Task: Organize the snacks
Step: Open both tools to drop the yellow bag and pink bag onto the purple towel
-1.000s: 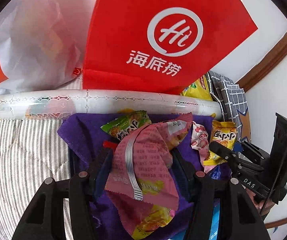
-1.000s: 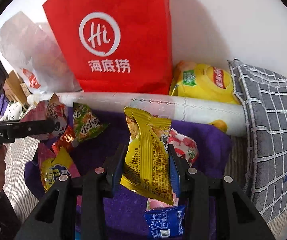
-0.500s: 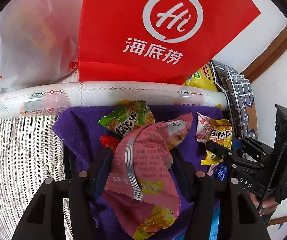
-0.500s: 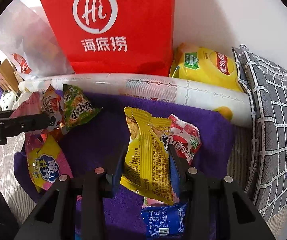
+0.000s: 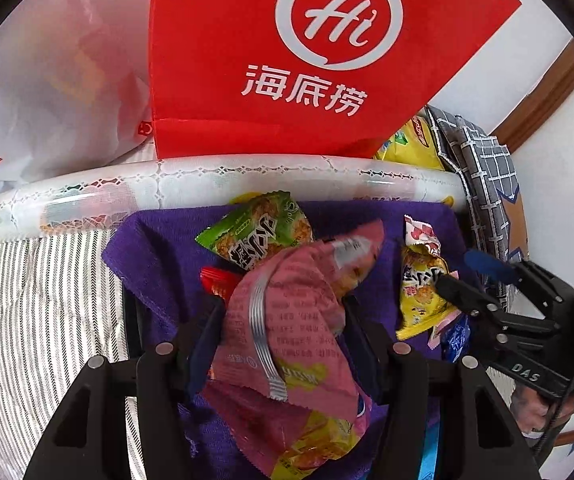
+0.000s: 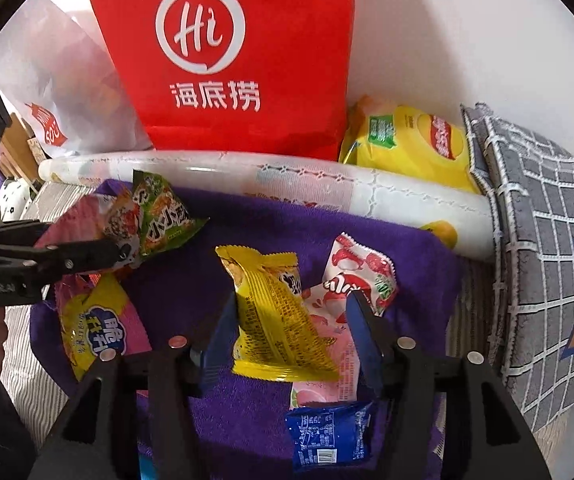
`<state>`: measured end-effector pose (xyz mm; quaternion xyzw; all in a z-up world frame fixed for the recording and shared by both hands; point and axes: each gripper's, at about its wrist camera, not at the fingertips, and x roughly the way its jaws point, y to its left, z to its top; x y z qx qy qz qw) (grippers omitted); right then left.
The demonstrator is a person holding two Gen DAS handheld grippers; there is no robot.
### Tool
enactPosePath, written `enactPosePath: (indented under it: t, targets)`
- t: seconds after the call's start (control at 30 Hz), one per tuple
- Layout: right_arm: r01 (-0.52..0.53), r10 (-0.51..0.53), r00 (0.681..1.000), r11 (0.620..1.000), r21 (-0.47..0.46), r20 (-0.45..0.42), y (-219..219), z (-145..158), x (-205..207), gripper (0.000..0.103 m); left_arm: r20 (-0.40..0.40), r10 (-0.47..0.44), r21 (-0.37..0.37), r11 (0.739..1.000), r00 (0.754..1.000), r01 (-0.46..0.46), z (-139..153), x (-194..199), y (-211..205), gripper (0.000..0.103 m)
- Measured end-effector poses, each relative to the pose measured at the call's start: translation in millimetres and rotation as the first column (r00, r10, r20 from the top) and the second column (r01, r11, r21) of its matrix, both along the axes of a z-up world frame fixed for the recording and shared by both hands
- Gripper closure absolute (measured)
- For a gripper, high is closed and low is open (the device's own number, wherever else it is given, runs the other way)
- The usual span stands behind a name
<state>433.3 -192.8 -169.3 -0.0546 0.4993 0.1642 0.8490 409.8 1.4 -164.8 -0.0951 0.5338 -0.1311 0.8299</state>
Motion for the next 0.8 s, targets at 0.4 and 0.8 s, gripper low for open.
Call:
enactPosePath:
  t: [0.4,0.8]
  targets:
    - [0.046,-0.047,0.998,0.999,0.029,0.052,-6,23,-5,0.032,0.047,-0.041,0.046,0.998,0.998,0.039,10,-5,-15,0.025]
    - [0.082,-0.085,0.994,0.996,0.030,0.074,-16,35,-7,0.029,0.066,-0.053,0.051,0.997,0.996,0.049,21,-10,-20,0.020]
